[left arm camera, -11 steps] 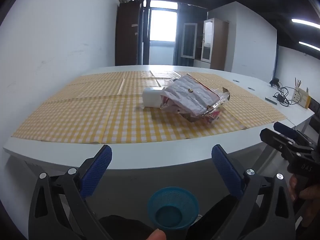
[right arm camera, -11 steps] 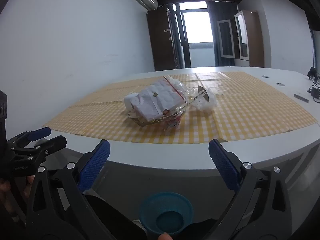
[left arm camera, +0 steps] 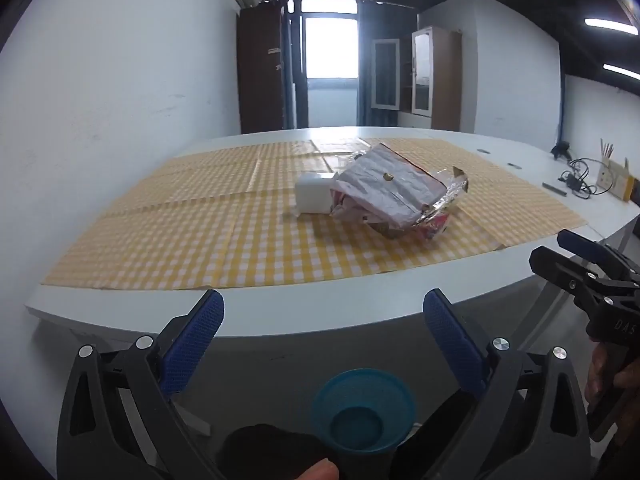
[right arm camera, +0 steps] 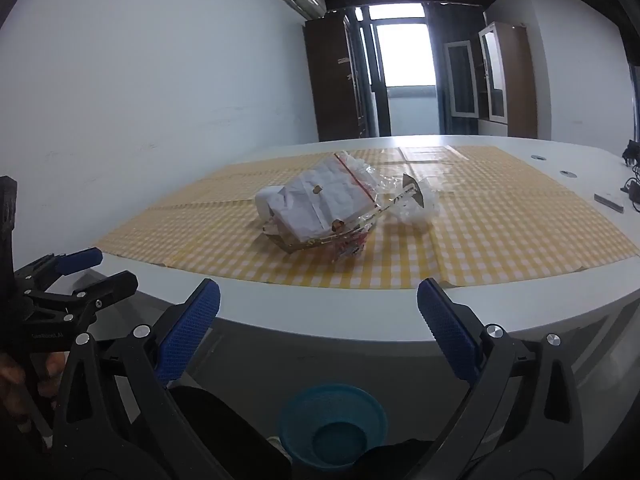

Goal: Collect trash
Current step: 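Move both tools toward the trash pile on the gingham cloth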

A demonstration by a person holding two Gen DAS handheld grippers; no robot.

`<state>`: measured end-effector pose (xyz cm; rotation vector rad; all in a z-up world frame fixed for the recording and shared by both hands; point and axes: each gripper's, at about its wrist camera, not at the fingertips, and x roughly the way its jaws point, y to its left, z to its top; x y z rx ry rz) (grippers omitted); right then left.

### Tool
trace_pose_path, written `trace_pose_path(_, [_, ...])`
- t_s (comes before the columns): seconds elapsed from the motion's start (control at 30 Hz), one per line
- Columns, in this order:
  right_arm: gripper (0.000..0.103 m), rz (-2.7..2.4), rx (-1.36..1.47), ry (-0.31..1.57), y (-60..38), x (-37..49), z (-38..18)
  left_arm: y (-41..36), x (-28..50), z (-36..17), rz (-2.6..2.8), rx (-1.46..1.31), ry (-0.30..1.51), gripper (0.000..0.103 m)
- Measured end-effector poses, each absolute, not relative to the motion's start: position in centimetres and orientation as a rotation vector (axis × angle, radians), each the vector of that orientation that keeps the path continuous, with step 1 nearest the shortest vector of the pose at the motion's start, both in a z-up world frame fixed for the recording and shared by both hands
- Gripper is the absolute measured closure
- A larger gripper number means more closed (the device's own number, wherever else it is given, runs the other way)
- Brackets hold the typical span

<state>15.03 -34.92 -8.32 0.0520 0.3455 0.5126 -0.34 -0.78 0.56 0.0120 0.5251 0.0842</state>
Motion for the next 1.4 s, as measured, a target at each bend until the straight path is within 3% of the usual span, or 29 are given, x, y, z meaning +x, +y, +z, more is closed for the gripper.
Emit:
trace_pose_path(0.43, [0.008, 0.524, 0.033, 0.362, -34.6, 14.8, -8.4, 1.1, -1.9, 1.5, -0.028, -0.097, 0.420, 0.006])
trace_pose_path(1.4, [0.009, 0.512, 0.024, 0.406, -33.4, 15.7, -9.3, 2.5, -0.3, -0.3, -0.026, -0.150, 0.475, 0.006])
